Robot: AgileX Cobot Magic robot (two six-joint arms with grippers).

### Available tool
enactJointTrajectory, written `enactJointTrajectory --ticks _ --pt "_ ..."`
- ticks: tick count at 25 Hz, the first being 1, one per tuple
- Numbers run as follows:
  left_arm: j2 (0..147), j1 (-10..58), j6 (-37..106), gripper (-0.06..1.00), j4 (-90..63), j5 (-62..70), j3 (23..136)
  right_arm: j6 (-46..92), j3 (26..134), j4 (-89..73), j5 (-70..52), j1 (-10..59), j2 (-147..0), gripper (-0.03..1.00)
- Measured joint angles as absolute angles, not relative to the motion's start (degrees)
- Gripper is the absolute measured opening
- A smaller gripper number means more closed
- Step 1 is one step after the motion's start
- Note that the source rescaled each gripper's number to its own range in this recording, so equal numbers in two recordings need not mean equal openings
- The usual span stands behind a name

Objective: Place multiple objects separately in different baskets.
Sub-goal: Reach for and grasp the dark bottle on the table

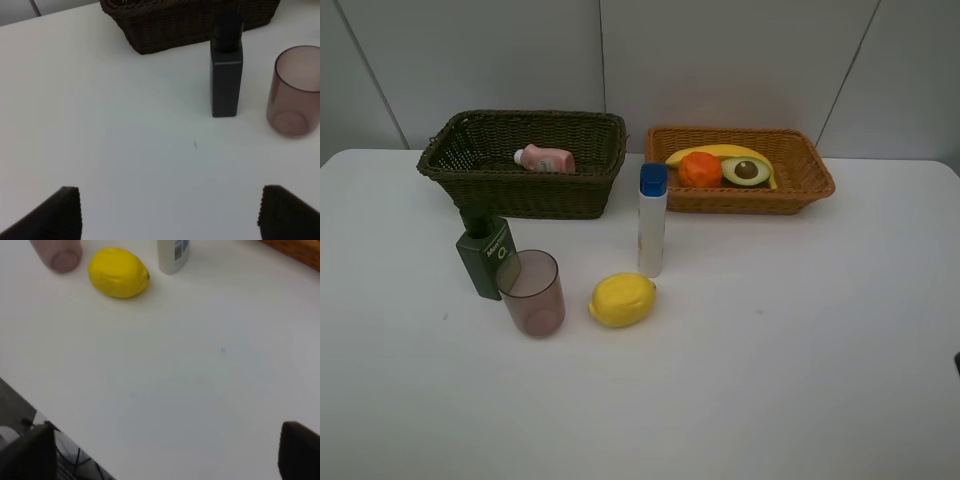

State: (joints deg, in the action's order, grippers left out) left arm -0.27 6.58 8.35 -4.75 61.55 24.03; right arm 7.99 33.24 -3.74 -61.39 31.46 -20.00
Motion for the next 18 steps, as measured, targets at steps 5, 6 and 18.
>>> enactJointTrajectory --ticks 5,6,18 --pt "-0.3 6.6 8.3 0.95 -4.7 61.6 24.0 5.9 30.1 -3.8 -60.7 31.5 -11.9 0.90" --pt "-0.3 6.6 8.3 0.95 -4.7 61.6 24.0 5.9 30.1 -3.8 -60.6 31.5 -10.5 0.90" --pt "-0.3 6.6 8.3 0.95 -4.7 61.6 24.0 5.9 29.8 -1.1 -60.4 31.5 0.2 0.90"
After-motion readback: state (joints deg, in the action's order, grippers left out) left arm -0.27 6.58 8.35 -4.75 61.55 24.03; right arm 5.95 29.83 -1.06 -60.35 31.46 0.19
